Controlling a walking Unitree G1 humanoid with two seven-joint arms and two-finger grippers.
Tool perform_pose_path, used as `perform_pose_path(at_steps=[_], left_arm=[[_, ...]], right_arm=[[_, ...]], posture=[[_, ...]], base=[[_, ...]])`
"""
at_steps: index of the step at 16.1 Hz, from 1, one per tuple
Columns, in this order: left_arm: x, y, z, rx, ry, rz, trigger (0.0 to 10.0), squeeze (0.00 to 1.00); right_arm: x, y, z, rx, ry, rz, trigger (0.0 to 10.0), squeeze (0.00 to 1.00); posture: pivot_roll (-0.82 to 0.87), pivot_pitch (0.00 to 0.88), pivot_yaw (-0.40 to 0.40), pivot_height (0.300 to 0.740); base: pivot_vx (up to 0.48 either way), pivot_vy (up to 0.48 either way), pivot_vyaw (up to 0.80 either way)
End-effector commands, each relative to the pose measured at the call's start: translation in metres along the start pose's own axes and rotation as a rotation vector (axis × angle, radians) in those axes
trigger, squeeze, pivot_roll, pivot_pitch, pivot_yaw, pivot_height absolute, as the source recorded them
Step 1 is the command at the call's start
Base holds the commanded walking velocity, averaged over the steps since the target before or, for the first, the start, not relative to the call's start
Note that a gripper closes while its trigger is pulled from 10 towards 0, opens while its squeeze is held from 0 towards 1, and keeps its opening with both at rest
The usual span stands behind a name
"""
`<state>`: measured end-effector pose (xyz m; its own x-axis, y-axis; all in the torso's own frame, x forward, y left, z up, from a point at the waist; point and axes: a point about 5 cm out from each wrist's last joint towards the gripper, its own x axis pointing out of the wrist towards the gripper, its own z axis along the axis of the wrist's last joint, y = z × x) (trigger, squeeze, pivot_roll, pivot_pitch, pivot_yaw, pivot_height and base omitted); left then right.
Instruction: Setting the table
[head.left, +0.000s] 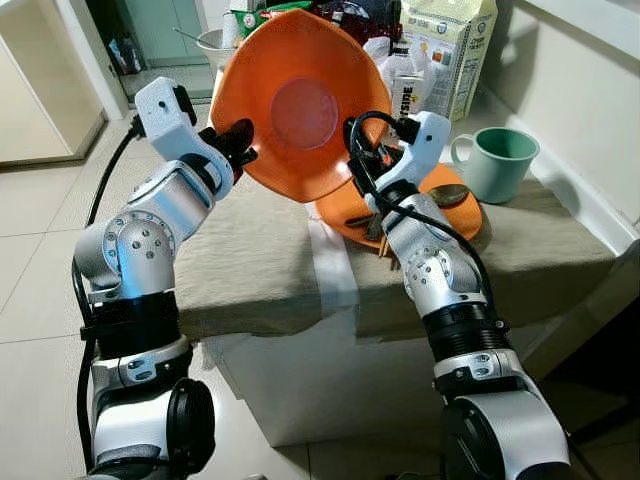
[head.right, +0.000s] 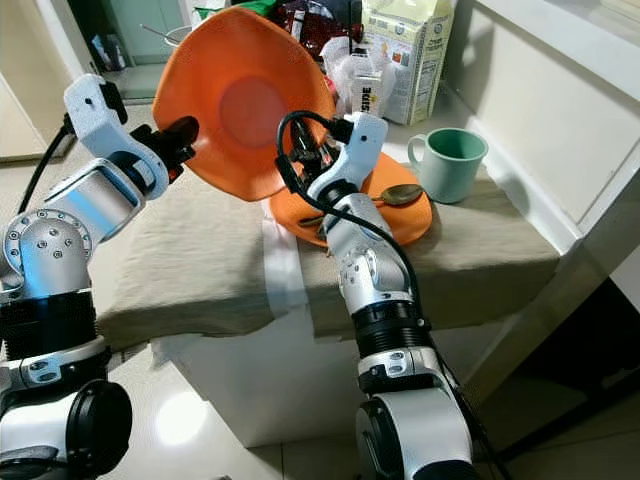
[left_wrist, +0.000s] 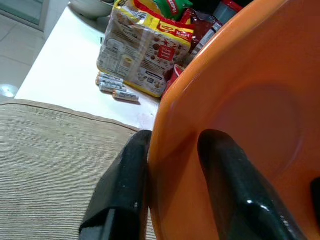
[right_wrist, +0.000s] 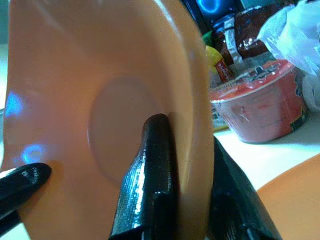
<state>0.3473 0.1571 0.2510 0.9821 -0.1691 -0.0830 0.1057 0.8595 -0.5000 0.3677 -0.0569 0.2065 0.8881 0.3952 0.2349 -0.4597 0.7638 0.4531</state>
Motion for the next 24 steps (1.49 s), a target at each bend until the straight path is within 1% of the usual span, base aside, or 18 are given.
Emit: perform_pose_path(at_steps=[1,4,8,10,12,14,15,17,18,19,20,22,23,24], left_arm=[[-0.003,-0.006,0.014,0.025,-0.076,-0.02,10.0,0.0],[-0.005,-0.006,0.017,0.044,-0.088,-0.015,10.0,0.0],[-0.008,-0.001,0.022,0.084,-0.109,-0.003,10.0,0.0],[-0.01,0.004,0.023,0.106,-0.108,0.011,10.0,0.0],[-0.013,0.013,0.026,0.133,-0.116,0.036,10.0,0.0],[-0.02,0.026,0.031,0.166,-0.134,0.076,10.0,0.0],[-0.021,0.027,0.032,0.167,-0.137,0.078,10.0,0.0],[-0.027,0.035,0.035,0.211,-0.174,0.091,10.0,0.0],[-0.033,0.039,0.039,0.245,-0.229,0.076,10.0,0.0],[-0.039,0.044,0.04,0.33,-0.274,0.094,10.0,0.0],[-0.04,0.048,0.037,0.316,-0.267,0.093,10.0,0.0],[-0.048,0.061,0.031,0.378,-0.268,0.142,10.0,0.0],[-0.049,0.066,0.027,0.402,-0.258,0.158,10.0,0.0],[-0.05,0.068,0.026,0.393,-0.253,0.157,10.0,0.0]], right_arm=[[0.001,0.005,-0.01,-0.022,0.048,0.006,0.0,0.0],[0.001,0.005,-0.01,-0.022,0.047,0.007,0.0,0.0],[0.001,0.005,-0.01,-0.023,0.049,0.009,0.0,0.0],[0.002,0.006,-0.01,-0.022,0.05,0.011,0.0,0.0],[0.003,0.007,-0.009,-0.025,0.048,0.014,0.0,0.0],[0.003,0.006,-0.008,-0.03,0.048,0.014,0.0,0.0],[0.004,0.006,-0.008,-0.03,0.048,0.014,0.0,0.0],[0.005,0.008,-0.007,-0.034,0.046,0.021,0.0,0.0],[0.006,0.009,-0.005,-0.044,0.037,0.027,0.0,0.0],[0.007,0.009,-0.002,-0.074,0.024,0.03,0.0,0.0],[0.007,0.009,0.001,-0.103,0.01,0.035,0.0,0.0],[0.009,0.009,0.019,-0.219,-0.068,0.043,0.0,0.0],[0.009,0.009,0.025,-0.259,-0.095,0.046,0.0,0.0],[0.009,0.009,0.027,-0.261,-0.101,0.046,0.0,0.0]], posture=[[-0.1,0.0,0.054,0.74],[-0.1,0.0,0.053,0.74],[-0.1,0.0,0.051,0.74],[-0.1,0.0,0.051,0.74],[-0.1,0.0,0.049,0.74],[-0.09,0.0,0.044,0.74],[-0.09,0.0,0.044,0.74],[-0.09,0.0,0.044,0.74],[-0.08,0.0,0.041,0.74],[-0.08,0.0,0.041,0.74],[-0.08,0.0,0.04,0.74],[-0.08,0.0,0.041,0.74],[-0.08,0.0,0.041,0.74],[-0.08,0.0,0.041,0.74]], base=[[0.0,0.0,0.0],[0.0,0.0,0.0],[0.0,0.0,0.0],[0.0,0.0,0.0],[0.0,0.0,0.0],[0.0,0.0,0.0],[0.0,0.0,0.0],[0.0,0.0,0.0],[0.0,0.0,0.0],[0.0,0.0,0.0],[0.0,0.0,0.0],[0.0,0.0,0.0],[0.0,0.0,0.0],[0.0,0.0,0.0]])
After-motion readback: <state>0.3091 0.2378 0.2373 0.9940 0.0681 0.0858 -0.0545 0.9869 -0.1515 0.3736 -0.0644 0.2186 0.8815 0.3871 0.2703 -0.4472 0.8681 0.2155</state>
